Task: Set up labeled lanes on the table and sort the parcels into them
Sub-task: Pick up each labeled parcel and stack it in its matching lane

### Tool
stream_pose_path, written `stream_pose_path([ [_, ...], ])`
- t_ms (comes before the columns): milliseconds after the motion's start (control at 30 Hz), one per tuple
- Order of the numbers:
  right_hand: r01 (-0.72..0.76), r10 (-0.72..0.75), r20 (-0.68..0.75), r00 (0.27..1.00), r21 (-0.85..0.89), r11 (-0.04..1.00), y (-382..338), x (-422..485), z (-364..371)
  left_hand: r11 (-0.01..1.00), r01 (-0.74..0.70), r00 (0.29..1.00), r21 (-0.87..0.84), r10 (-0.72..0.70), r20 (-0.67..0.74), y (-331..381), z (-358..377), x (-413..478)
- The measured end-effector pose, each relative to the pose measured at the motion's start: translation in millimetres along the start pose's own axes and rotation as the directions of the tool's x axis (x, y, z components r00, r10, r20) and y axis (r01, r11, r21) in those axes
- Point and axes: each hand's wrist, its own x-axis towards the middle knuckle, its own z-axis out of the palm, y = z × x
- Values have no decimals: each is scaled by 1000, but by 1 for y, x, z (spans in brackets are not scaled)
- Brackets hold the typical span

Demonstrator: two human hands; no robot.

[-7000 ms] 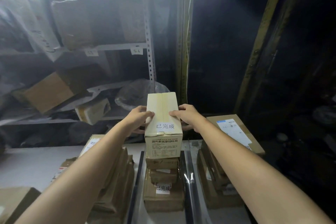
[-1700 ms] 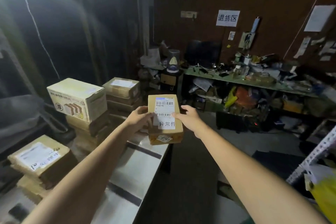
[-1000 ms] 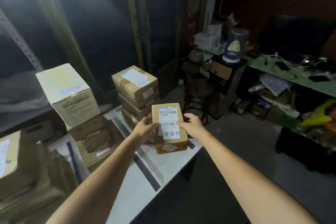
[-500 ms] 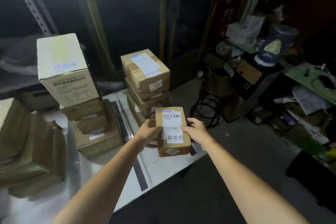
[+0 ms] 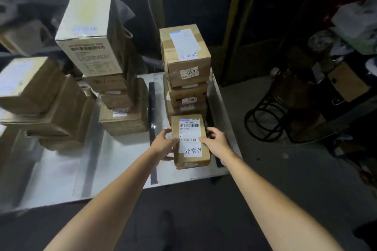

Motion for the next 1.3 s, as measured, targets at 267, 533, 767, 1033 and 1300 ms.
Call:
stream_pose_path([
  [267,-22,22,23,999,2,1000,11,16,-6,1000,18,998,-6,-19,-63,-11,23,16],
  [533,-56,56,22,998,-18,998,21,35,1,999,51,997,8,-51,-51,-20,24,38],
  [767,-80,81,15,997,-41,996,22,48,2,997,80,997,17,-80,-11,-21,24,56],
  [1033,-131,135,30,990,-104,986,16,56,7,994,97,995,54,-96,-18,-16,23,57],
  [1300,27,11,111,994,-332,943,-31,41,-11,977,-23,979,214,66,-195,15,-5,22],
])
